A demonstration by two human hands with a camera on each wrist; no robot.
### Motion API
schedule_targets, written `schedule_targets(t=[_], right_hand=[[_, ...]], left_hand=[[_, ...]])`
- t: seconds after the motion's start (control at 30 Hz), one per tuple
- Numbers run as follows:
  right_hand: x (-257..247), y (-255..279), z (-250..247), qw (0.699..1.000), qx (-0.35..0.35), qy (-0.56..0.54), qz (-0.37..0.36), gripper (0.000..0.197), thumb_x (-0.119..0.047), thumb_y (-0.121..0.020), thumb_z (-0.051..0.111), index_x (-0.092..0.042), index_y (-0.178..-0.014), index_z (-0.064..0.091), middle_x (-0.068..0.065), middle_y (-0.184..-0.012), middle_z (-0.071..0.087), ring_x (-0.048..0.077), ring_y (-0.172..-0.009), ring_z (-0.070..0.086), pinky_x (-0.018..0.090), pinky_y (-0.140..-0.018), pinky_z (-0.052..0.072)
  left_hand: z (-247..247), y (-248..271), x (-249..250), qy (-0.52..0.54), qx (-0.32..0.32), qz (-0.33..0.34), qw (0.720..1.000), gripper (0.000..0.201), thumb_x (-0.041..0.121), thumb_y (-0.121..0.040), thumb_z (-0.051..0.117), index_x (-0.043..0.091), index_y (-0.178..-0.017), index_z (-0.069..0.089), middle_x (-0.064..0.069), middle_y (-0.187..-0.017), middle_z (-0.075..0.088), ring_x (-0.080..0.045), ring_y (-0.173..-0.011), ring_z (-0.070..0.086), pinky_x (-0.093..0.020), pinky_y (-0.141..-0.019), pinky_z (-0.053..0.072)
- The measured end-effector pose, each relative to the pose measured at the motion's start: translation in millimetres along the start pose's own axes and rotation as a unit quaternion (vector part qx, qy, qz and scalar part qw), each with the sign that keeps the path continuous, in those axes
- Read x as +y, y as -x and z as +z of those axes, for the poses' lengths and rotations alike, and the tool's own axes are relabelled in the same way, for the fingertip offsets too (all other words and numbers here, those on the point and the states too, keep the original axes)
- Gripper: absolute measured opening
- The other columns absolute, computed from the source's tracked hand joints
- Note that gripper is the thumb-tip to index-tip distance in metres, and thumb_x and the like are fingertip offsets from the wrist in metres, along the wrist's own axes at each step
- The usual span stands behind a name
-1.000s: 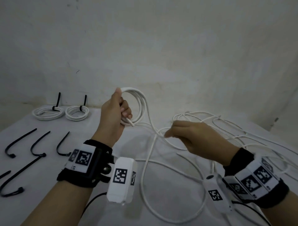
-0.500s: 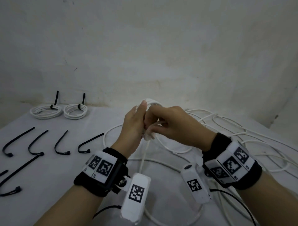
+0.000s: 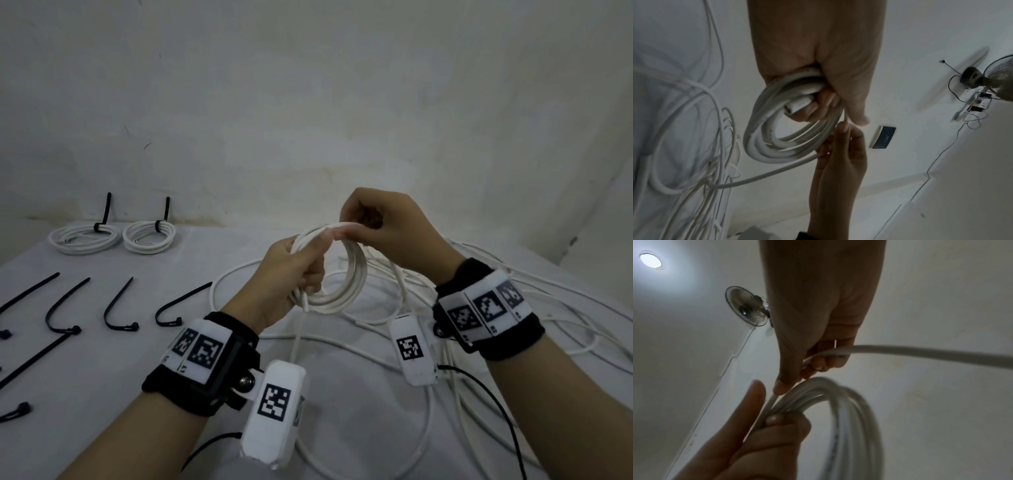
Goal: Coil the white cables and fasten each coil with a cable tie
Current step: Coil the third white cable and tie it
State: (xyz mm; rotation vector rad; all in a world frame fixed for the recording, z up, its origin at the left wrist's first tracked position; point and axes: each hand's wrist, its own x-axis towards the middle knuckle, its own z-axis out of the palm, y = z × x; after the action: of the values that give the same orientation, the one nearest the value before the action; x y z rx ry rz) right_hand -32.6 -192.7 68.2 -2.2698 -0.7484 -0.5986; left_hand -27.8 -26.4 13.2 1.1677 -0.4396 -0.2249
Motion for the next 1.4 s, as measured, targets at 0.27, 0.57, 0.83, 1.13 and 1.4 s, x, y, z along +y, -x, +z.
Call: schedule_targets(t=[0.27,0.57,0.83,1.13,1.4], right_hand=[[69.0,34.3,-23.6,0.967,-0.134,0.142,0.162,0.013,-0.016,-0.086,0.067,-0.019,-0.074,0.061,-0.008,-0.07,0.06,0.001,-0.061,0.055,0.013,-0.06,0.041],[50.0,0.1,-64.3,0.961,0.069,0.267,0.031,0.009,-0.022,-0.096,0.052,-0.016,-0.09,0.056,-0.005,-0.073,0.063,0.008,-0.061,0.049,0.029,-0.061,0.041],[81.9,29.4,-57.6,0.945,-0.098,0.247,0.19,0.012,-0.014,-0.092,0.057,-0.004,-0.083,0.059,0.0,-0.072,0.063,0.015,-0.063,0.061,0.021,-0.054,0.05],[47.5,19.8,-96.4,0.929,0.1,0.352,0.054,0.015,-0.029,-0.1,0.041,-0.018,-0.093,0.049,0.001,-0.068,0.065,0.024,-0.054,0.056,0.033,-0.057,0.047],[51.9,34.7,-73.6,0.962,-0.02,0.239,0.13,0.013,-0.013,-0.096,0.048,-0.018,-0.091,0.059,-0.001,-0.075,0.066,0.016,-0.072,0.061,0.024,-0.067,0.045]], left_hand=[[-5.1,-3.1,2.5,0.046,0.025,0.008,0.999,0.034,0.033,-0.083,0.056,0.02,-0.063,0.032,0.01,-0.044,0.022,-0.004,-0.035,0.02,-0.016,-0.037,0.022],[-9.5,-4.7,5.8,0.116,0.04,-0.008,0.992,0.04,0.044,-0.08,0.053,0.021,-0.058,0.028,0.009,-0.044,0.018,-0.002,-0.034,0.02,-0.015,-0.036,0.025],[-25.9,-9.6,18.3,0.185,0.086,0.007,0.979,0.053,0.041,-0.094,0.045,0.024,-0.044,0.049,0.01,-0.04,0.02,-0.003,-0.031,0.021,-0.013,-0.034,0.023],[-28.3,-8.5,19.5,0.182,0.099,0.004,0.978,0.044,0.046,-0.092,0.047,0.022,-0.061,0.027,0.01,-0.039,0.02,-0.004,-0.031,0.022,-0.013,-0.034,0.024],[-23.6,-6.8,22.9,0.195,0.096,0.008,0.976,0.042,0.044,-0.093,0.046,0.022,-0.062,0.028,0.011,-0.036,0.021,-0.004,-0.029,0.022,-0.013,-0.033,0.021]])
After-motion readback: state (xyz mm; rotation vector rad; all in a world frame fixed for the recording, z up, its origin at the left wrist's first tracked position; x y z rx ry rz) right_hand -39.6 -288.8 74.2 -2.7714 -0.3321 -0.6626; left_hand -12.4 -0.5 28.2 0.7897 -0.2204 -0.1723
